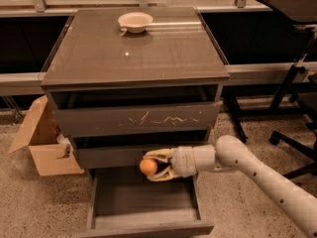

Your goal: Pick orange from bottom drawer and place on counter

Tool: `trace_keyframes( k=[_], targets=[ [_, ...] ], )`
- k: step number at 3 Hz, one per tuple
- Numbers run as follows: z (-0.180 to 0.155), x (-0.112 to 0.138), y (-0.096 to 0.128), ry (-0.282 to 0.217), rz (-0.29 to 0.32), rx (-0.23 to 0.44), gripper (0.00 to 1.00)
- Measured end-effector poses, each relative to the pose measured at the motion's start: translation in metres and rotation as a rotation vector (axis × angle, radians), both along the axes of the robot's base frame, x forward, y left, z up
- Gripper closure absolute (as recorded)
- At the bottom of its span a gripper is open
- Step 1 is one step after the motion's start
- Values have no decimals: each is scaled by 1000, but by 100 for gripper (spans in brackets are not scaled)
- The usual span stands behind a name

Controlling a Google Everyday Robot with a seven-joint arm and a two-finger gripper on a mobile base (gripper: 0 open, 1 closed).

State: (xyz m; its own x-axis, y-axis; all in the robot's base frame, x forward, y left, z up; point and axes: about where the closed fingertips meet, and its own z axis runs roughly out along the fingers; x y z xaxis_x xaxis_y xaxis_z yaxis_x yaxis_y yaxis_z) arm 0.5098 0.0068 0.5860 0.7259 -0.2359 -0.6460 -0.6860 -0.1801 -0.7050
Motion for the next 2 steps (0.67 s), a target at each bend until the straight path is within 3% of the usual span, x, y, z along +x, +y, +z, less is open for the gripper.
trace_keyframes(
  k=[2],
  targets=[
    [117, 36, 1, -168, 111, -20, 100]
  ],
)
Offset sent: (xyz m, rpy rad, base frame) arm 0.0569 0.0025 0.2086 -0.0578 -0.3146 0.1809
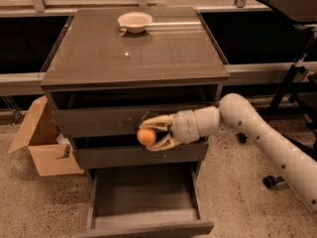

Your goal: Pick orange from bottom drawer and place on counter

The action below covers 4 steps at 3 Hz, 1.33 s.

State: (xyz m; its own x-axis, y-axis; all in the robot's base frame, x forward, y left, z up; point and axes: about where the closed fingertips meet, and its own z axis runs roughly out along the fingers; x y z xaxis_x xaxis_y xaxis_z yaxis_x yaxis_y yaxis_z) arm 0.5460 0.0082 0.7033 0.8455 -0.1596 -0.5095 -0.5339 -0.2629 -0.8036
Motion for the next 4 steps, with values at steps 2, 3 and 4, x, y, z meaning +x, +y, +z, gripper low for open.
trace_keyframes(
  k=[2, 3, 4],
  targets=[
    [66, 12, 8, -116, 28, -60, 100],
    [88, 26, 8, -149, 19, -42, 100],
    [126, 52, 1, -149, -11, -31, 100]
  ],
)
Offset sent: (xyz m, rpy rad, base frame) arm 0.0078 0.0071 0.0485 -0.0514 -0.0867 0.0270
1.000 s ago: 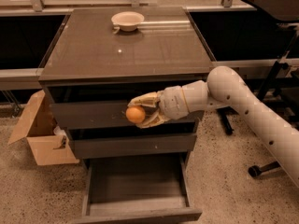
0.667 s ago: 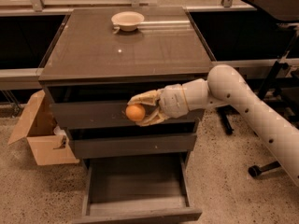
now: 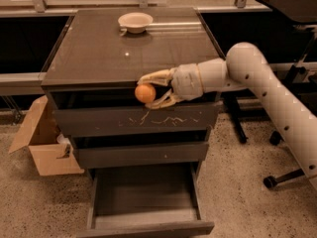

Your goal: Pick orange from bottom drawer and place on counter

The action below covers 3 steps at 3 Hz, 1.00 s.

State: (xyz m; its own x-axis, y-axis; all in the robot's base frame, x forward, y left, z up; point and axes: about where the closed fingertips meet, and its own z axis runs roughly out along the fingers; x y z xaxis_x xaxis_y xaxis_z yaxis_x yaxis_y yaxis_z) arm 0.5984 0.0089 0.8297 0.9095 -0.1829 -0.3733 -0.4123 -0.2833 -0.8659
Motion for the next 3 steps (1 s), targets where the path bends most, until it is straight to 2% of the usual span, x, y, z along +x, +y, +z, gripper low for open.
trace_keyframes(
  k=[2, 3],
  targets=[
    [71, 71, -21, 33, -138, 10, 100],
    [71, 71, -21, 33, -138, 10, 100]
  ],
)
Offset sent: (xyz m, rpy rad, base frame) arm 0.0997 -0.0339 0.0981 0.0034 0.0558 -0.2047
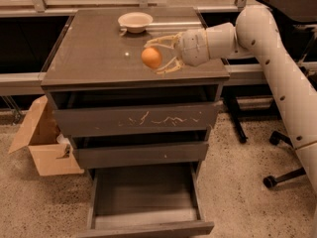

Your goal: Pick orange from bottom drawer and place on counter

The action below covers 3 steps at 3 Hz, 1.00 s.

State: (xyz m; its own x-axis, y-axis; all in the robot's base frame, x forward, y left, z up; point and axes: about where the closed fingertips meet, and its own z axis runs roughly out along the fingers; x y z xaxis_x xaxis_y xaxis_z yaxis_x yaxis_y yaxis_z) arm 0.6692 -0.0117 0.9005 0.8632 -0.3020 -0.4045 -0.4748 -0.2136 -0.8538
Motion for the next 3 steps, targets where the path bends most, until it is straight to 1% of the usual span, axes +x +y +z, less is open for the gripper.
trace_keyframes(
  k=[1, 2, 3],
  targets=[
    [8, 13, -3, 45, -49, 61, 100],
    [19, 36, -12, 136, -124, 157, 100],
    [19, 58, -19, 242, -182, 208, 100]
  ],
)
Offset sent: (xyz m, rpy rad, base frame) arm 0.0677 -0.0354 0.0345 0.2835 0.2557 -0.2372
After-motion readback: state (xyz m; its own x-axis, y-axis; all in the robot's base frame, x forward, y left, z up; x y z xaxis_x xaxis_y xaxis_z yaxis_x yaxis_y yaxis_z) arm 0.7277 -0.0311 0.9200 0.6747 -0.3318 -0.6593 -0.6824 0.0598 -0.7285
